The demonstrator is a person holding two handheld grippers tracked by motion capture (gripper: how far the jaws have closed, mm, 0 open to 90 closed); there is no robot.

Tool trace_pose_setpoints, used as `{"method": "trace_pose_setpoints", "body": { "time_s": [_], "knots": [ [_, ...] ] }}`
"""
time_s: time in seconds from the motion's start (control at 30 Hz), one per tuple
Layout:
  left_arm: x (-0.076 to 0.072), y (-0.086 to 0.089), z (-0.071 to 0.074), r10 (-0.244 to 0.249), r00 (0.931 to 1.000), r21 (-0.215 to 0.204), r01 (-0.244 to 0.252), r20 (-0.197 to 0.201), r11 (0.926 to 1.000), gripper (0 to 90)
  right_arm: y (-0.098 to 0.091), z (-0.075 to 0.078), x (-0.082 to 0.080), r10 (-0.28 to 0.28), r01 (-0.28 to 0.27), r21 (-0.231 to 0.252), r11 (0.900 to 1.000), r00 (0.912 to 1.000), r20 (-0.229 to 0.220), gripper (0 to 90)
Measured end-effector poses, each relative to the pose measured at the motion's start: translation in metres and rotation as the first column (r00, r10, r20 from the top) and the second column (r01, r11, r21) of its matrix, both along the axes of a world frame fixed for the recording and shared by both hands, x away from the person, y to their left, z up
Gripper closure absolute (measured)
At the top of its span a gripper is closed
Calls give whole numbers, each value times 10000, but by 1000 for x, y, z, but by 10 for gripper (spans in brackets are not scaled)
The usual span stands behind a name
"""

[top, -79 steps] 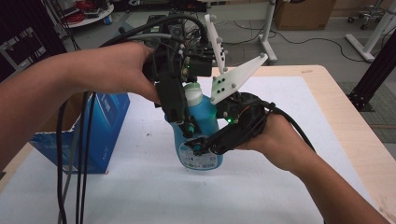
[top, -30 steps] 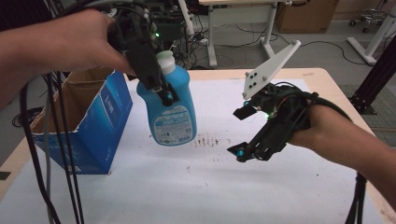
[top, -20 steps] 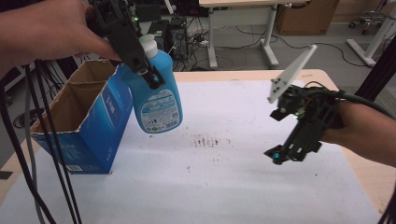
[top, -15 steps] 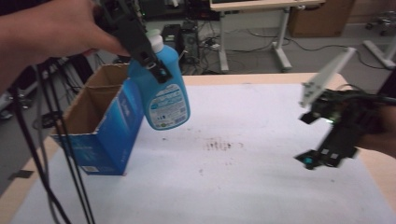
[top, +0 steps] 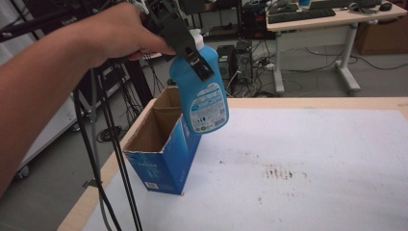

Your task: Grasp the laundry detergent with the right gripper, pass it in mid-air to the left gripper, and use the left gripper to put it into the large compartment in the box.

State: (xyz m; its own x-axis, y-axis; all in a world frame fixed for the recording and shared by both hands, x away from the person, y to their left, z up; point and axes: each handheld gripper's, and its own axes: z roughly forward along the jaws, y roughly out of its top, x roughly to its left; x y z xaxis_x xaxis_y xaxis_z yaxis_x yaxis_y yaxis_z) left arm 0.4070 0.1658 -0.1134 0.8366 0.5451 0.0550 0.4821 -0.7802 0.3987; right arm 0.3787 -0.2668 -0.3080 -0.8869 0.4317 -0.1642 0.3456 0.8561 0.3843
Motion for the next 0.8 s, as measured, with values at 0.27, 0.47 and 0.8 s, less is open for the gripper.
{"method": "trace_pose_setpoints", "body": {
  "time_s": [0.27, 0.47, 0.8],
  "knots": [
    [-5, 29, 9, 699, 9975, -239, -697, 46, 9973, 379, -3, -1, 7, -194, 197, 127, 9997, 9996, -194, 8],
    [-8, 51, 13, 1312, 9913, -100, -1313, -45, 9913, 379, 0, 1, 10, -191, 193, 202, 9996, 9997, -118, 8],
    [-17, 87, 22, 2100, 9776, -545, -2091, 121, 9764, 379, 2, -1, 14, -218, 221, 205, 9995, 9997, -138, 8]
  ]
}}
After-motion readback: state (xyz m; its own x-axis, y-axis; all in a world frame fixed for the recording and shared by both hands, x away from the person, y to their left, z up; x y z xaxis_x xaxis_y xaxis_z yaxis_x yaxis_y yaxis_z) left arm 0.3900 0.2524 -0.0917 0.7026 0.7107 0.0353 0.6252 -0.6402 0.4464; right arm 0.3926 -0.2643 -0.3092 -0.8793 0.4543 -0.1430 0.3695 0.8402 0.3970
